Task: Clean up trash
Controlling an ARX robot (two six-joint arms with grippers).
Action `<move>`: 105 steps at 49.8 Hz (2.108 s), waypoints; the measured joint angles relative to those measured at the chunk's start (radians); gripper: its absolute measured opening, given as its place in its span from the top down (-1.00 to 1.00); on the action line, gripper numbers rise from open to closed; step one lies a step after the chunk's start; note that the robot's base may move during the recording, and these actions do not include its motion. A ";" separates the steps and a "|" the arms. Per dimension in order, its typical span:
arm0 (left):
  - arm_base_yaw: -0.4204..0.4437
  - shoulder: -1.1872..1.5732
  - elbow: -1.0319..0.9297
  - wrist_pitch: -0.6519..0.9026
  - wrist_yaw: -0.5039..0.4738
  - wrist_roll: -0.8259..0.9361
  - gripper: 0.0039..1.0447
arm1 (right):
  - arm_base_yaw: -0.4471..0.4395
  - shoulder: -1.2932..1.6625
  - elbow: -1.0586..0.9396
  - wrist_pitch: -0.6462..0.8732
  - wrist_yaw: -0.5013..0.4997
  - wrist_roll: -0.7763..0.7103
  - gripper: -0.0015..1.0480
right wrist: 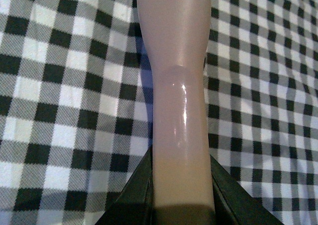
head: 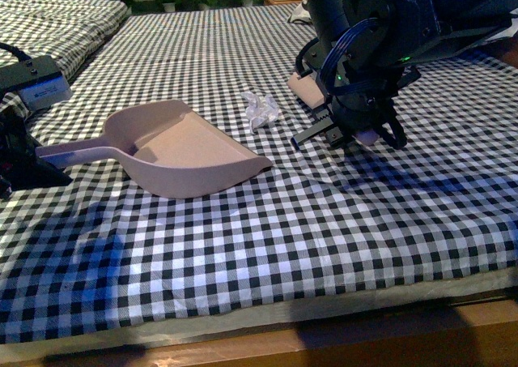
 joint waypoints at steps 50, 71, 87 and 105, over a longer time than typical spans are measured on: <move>0.000 0.000 0.000 0.000 0.000 0.001 0.51 | 0.147 -0.217 -0.343 0.116 -0.296 0.254 0.61; 0.000 0.000 0.000 0.000 0.000 0.001 0.51 | 0.161 -0.393 -0.480 0.119 -0.400 0.343 0.61; 0.000 0.000 0.000 0.000 0.000 0.001 0.51 | 0.145 -0.483 -0.498 0.108 -0.430 0.389 0.61; 0.000 0.000 0.000 0.000 0.000 0.001 0.51 | 0.040 -0.496 -0.474 0.122 -0.396 0.403 0.61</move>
